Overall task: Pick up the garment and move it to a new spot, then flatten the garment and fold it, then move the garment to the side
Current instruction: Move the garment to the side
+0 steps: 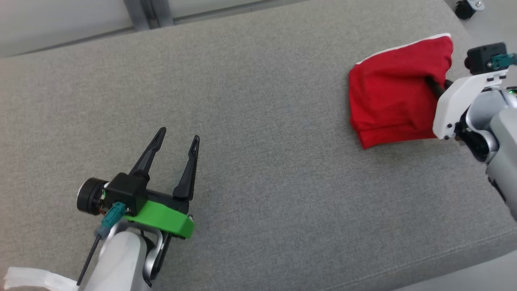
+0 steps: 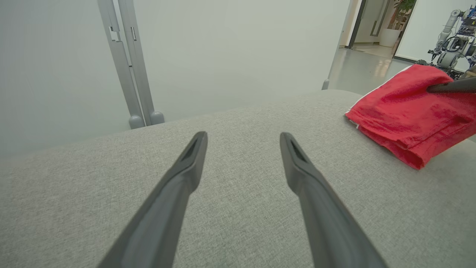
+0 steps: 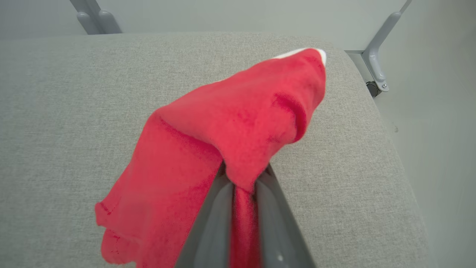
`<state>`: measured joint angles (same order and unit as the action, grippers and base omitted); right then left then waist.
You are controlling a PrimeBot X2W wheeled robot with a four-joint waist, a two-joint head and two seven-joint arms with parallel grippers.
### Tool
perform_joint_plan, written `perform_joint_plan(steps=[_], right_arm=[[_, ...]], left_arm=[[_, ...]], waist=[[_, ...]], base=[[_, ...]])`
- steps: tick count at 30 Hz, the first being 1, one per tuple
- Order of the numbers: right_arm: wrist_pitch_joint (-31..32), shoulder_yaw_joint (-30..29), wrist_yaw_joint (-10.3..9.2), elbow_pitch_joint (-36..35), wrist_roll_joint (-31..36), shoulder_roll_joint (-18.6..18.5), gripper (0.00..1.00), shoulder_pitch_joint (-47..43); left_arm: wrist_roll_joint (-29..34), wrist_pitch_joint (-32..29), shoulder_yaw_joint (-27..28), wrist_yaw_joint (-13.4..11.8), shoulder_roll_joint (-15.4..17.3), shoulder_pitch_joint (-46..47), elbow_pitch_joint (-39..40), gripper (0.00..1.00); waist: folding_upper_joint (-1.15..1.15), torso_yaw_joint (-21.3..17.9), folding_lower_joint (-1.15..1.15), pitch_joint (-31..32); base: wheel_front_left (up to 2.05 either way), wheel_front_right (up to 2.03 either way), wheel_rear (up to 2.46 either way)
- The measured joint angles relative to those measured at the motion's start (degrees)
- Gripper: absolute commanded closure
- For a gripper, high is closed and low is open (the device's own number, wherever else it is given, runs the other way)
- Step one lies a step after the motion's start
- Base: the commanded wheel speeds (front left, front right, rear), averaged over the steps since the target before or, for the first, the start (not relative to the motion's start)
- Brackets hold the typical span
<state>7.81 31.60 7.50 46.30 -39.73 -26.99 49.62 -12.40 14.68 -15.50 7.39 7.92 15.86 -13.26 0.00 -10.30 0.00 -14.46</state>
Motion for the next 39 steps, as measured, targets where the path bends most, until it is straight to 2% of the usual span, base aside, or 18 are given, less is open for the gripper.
perform_joint_plan(steps=[6, 12, 13, 14, 15, 21, 27, 35, 39], right_arm=[[-1.92, 4.25, 0.00, 3.46, 1.89, -5.98, 1.00, 6.17], [-4.48, 7.00, 0.01, 9.73, 3.61, -8.83, 1.00, 9.85], [-5.45, 7.20, 0.01, 10.67, 3.87, -8.94, 0.64, 10.32], [-5.99, 7.45, 0.01, 11.34, 3.86, -8.93, 0.41, 10.53], [-6.97, 7.82, 0.01, 12.32, 4.00, -8.94, 0.00, 10.59], [-12.38, 8.68, 0.02, 16.31, 4.79, -8.33, 0.00, 10.54], [-18.72, 9.64, 0.03, 16.00, 6.02, -6.32, 0.00, 10.43], [-17.74, 9.17, 0.02, 19.53, 6.73, -5.34, 0.00, 8.57], [-20.70, 7.04, 0.02, 19.23, 6.25, -4.92, 0.00, 7.12]], left_arm=[[0.00, -0.83, -0.67, 0.00, 1.68, 2.56, 1.35, 0.00], [-0.14, -1.05, -1.08, 0.00, 2.29, 3.97, 1.79, 0.00], [-0.26, -1.04, -1.10, 0.00, 2.31, 4.03, 1.67, 0.00], [-0.48, -1.01, -1.12, 0.00, 2.29, 4.10, 1.48, 0.00], [-0.63, -0.97, -1.14, -0.01, 2.23, 4.10, 1.24, 0.00], [-0.92, -0.31, -1.10, -0.55, 1.68, 3.44, -0.09, 0.00], [-1.92, 0.11, 0.92, -1.96, 1.25, 0.01, -1.38, 0.00], [-2.87, 0.30, 2.29, -2.40, 1.12, -4.20, -1.47, 0.00], [-3.07, 0.36, 2.68, -2.61, 0.37, -5.97, -0.70, 0.00]], waist=[[0.00, 0.63, 0.00, -5.76], [0.00, 1.73, 0.00, -10.52], [0.00, 2.00, 0.00, -11.10], [0.00, 2.30, 0.00, -11.43], [0.00, 2.68, 0.00, -11.70], [0.00, 4.20, 0.00, -10.50], [0.00, 5.07, 0.00, -5.58], [0.00, 5.26, 0.00, 2.31], [0.00, 5.64, 0.00, 5.81]], base=[[0.00, 0.00, 0.00], [0.00, 0.00, 0.00], [0.00, 0.00, 0.00], [0.00, 0.00, 0.00], [0.00, 0.00, 0.00], [0.00, 0.00, 0.00], [0.00, 0.00, 0.00], [0.00, 0.00, 0.00], [0.00, 0.00, 0.00]])
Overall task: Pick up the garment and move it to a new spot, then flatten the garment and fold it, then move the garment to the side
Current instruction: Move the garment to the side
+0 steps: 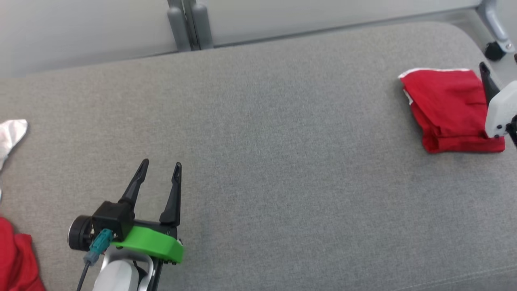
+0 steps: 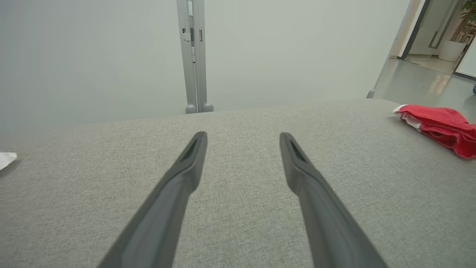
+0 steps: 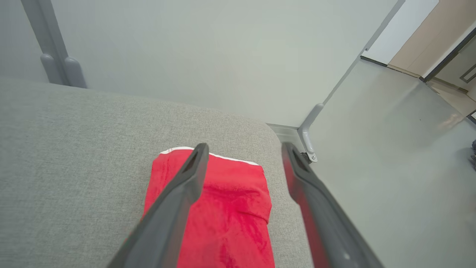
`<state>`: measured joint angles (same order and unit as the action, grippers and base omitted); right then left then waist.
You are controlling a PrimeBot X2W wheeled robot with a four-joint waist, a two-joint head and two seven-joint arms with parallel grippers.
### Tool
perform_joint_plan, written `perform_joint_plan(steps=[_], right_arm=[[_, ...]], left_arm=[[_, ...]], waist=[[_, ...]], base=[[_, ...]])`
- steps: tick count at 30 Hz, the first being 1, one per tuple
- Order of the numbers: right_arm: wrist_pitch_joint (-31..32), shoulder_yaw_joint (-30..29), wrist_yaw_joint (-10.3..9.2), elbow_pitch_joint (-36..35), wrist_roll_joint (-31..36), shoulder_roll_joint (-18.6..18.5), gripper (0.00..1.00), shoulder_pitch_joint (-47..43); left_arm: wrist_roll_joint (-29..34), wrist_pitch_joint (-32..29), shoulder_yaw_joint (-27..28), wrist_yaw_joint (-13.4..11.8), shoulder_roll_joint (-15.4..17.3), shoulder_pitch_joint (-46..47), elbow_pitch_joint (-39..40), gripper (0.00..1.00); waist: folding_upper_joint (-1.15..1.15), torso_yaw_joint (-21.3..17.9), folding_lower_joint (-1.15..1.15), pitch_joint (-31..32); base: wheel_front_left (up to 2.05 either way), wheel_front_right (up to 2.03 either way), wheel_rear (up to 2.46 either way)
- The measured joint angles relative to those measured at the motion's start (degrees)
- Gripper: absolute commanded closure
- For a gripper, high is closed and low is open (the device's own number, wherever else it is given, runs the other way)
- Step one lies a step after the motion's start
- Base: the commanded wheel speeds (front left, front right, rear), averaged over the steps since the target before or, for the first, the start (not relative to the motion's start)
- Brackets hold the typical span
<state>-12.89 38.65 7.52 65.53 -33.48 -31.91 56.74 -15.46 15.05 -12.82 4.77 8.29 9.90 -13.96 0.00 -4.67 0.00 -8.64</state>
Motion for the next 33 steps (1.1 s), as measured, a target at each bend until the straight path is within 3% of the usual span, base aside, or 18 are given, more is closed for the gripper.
perform_joint_plan(steps=[5, 10, 14, 20, 26, 33], right_arm=[[-1.90, -3.94, 0.00, -5.42, -1.24, 1.02, 0.00, -5.56], [-2.16, -11.68, 0.00, -20.90, -1.71, 3.58, 0.00, -15.27], [-2.15, -17.05, 0.00, -30.53, 1.64, 5.02, 0.00, -25.06], [-2.16, -24.23, 0.01, -41.31, 5.97, 10.11, 0.00, -36.67], [-2.16, -28.26, 0.00, -44.39, 7.37, 14.45, 0.00, -44.63], [-2.16, -30.43, 0.00, -44.64, 9.72, 18.31, 0.00, -48.22]], left_arm=[[-0.07, 0.00, 1.41, -0.74, -0.18, -2.76, 0.71, 0.00], [-0.15, 0.00, 3.70, -1.79, 0.41, -5.56, 1.80, 0.00], [-0.15, 0.01, 5.35, -2.53, 1.00, -6.62, 2.57, 0.00], [-0.07, 0.01, 7.23, -3.11, 0.98, -8.06, 4.19, 0.00], [2.08, 0.10, 7.53, -3.24, -0.64, -9.59, 5.83, 0.00], [3.03, 0.10, 9.07, -1.74, -1.88, -10.17, 3.80, 0.00]], waist=[[0.00, 0.71, 0.00, 3.99], [0.00, 1.45, 0.00, 7.60], [0.00, 2.39, 0.00, 9.33], [0.00, 3.90, 0.00, 10.51], [0.00, 4.80, 0.00, 10.89], [0.00, 4.97, 0.00, 10.58]], base=[[0.00, 0.00, 0.00], [0.00, 0.00, 0.00], [0.00, 0.00, 0.00], [0.00, 0.00, 0.00], [0.00, 0.00, 0.00], [0.00, 0.00, 0.00]])
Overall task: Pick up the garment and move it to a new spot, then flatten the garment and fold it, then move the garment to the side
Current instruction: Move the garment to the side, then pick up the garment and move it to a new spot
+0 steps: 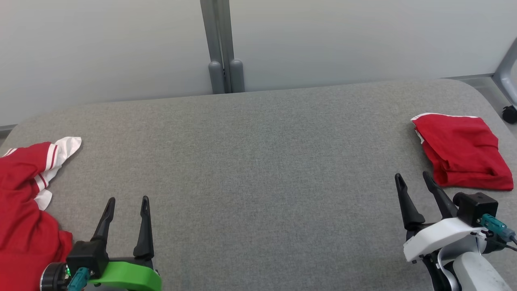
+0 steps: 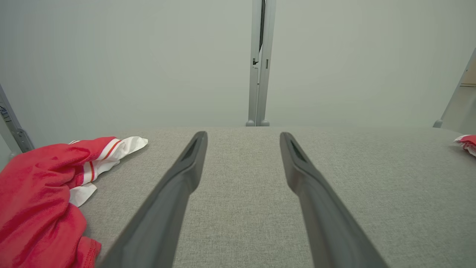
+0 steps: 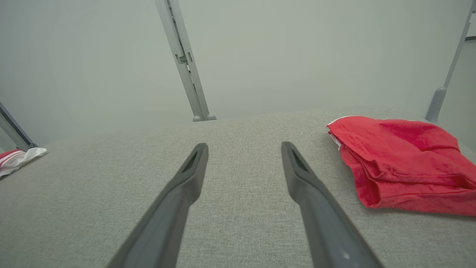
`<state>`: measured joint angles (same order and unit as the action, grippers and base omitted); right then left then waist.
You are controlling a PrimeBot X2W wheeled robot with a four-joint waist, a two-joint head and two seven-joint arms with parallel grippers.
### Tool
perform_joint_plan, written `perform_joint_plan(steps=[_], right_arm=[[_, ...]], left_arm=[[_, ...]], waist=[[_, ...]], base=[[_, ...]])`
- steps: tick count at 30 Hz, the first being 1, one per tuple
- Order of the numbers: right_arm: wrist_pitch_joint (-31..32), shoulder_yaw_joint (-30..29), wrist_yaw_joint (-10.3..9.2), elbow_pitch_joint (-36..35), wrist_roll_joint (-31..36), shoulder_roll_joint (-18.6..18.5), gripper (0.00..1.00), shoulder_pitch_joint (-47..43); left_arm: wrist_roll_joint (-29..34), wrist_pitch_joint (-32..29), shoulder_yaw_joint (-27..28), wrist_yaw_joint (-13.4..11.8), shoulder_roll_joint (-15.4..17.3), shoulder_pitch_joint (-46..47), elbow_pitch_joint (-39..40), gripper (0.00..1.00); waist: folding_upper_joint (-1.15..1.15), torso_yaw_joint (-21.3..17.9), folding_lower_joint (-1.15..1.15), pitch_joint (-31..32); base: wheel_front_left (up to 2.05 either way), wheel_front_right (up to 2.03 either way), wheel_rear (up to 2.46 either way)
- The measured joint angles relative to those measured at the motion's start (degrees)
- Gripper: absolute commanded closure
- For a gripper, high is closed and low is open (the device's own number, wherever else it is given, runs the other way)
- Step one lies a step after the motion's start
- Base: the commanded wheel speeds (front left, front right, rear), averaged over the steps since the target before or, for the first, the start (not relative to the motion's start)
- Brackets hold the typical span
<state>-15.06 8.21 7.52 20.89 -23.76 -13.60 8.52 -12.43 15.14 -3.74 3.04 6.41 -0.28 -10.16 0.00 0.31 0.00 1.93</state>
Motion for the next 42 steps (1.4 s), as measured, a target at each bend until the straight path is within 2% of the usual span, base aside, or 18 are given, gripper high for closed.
perform_joint_plan(steps=[6, 20, 25, 32, 42], right_arm=[[0.00, -0.60, 0.00, -0.37, 1.15, 1.60, 0.00, -1.22], [0.00, -0.08, 0.00, -0.11, 1.38, 2.13, 0.00, -1.41], [0.00, -0.16, 0.00, -0.31, 1.81, 2.22, 0.00, -1.38], [0.00, 0.08, -0.01, -1.23, 2.23, 3.35, 0.00, -1.37], [0.00, 3.02, -0.01, -1.46, 1.70, 4.89, 0.00, -1.04]], left_arm=[[1.44, 0.00, 0.69, 1.12, -0.69, 0.15, -1.75, 0.00], [2.59, -0.01, 1.68, 2.79, -2.08, 1.52, -2.86, 0.00], [2.61, 0.00, 2.56, 2.93, -2.35, 1.66, -3.76, 0.00], [3.59, 0.00, 3.53, 2.77, -2.35, 2.10, -4.77, 0.00], [4.15, 0.00, 5.55, 1.96, -1.70, 2.03, -5.34, 0.00]], waist=[[0.00, 0.21, 0.00, -0.24], [0.00, 0.28, 0.00, -0.39], [0.00, 1.48, 0.00, -0.27], [0.00, 5.89, 0.00, -0.19], [0.00, 15.87, 0.00, -0.11]], base=[[0.00, 0.00, 0.00], [0.00, 0.00, 0.00], [0.00, 0.00, 0.00], [0.00, 0.00, 0.00], [0.00, 0.00, 0.00]])
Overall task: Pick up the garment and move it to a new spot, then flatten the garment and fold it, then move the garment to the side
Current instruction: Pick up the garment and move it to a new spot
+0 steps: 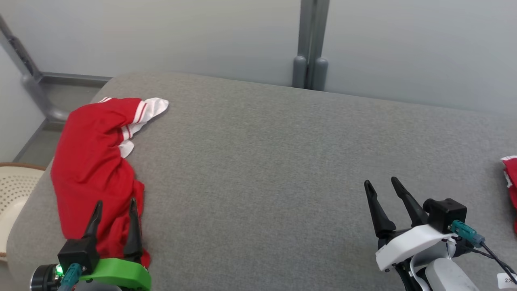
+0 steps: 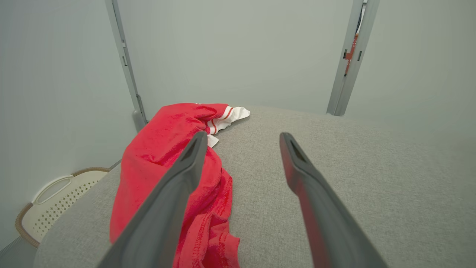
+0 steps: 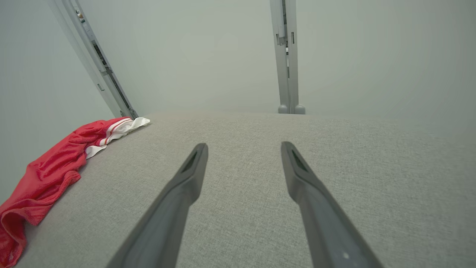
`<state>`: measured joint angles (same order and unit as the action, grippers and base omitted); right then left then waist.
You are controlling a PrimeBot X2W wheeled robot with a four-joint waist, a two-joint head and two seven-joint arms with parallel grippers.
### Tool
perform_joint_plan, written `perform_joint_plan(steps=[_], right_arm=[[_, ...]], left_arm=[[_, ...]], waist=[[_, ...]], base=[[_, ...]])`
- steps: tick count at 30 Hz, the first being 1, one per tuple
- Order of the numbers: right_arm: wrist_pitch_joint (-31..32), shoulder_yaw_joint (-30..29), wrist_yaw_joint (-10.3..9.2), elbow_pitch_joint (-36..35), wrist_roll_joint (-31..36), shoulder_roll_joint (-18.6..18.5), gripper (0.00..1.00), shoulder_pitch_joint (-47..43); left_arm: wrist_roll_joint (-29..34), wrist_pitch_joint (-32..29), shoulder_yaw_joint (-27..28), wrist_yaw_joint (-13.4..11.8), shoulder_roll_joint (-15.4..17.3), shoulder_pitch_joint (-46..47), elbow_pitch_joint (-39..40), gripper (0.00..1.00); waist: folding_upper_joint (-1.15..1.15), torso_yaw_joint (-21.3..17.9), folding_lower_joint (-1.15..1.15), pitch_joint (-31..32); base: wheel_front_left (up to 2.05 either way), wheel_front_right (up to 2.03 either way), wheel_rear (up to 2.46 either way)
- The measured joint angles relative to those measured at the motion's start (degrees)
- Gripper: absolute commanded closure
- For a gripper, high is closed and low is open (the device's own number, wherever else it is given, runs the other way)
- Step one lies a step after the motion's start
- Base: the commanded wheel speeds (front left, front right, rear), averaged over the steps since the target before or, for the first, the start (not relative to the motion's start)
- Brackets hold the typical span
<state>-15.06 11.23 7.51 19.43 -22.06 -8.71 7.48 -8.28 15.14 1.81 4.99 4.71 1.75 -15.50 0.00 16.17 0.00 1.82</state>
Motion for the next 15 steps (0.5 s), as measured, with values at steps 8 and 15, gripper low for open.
perform_joint_plan(steps=[8, 15], right_arm=[[0.00, 1.40, 0.00, -0.96, -0.10, 0.59, 0.00, -0.03], [0.00, 2.25, 0.00, -1.34, -0.13, 0.90, 0.00, 0.51]], left_arm=[[0.05, -0.01, 0.68, -0.55, 0.37, -0.28, -0.96, 0.00], [-0.03, 0.00, 1.10, -0.74, 0.64, -0.50, -0.98, 0.00]], waist=[[0.00, 8.14, 0.00, 0.28], [0.00, 12.15, 0.00, 0.40]], base=[[0.00, 0.00, 0.00], [0.00, 0.00, 0.00]])
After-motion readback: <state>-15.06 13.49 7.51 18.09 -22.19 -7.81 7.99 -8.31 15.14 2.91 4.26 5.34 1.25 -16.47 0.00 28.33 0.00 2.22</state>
